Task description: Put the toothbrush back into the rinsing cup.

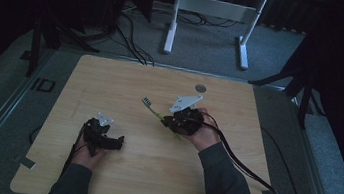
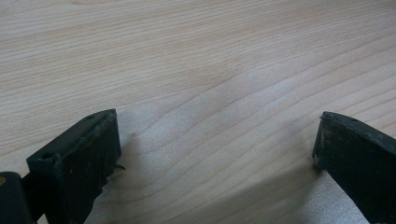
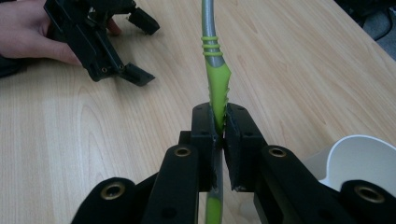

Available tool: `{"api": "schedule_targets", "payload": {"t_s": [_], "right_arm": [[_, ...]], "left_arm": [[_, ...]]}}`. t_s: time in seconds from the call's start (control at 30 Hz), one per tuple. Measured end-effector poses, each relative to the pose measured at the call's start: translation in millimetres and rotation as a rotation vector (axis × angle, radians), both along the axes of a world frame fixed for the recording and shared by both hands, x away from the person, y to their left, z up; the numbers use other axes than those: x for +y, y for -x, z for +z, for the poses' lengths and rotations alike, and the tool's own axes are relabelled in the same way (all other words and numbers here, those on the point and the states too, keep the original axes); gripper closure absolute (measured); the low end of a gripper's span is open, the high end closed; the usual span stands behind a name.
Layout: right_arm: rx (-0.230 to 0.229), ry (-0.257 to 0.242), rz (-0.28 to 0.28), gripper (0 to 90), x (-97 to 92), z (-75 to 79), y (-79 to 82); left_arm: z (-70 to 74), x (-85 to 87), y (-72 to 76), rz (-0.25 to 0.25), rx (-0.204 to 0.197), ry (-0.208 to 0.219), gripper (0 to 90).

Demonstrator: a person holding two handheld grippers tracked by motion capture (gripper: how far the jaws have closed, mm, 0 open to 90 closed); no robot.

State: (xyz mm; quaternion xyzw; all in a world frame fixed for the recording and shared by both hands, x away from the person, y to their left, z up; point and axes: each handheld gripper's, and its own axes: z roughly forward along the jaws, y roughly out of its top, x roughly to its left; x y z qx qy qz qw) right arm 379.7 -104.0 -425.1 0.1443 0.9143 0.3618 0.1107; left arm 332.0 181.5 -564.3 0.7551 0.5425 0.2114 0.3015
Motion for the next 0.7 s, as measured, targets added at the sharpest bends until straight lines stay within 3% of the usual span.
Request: {"api": "schedule_targets", "payload": {"t_s": [0.7], "right_arm": [[-0.008, -0.052, -0.025, 82.3, -2.9, 4.0, -3.3]], "left_arm": [[0.0, 0.0, 0.0, 0.000, 0.000, -0.001, 1.8]]}}
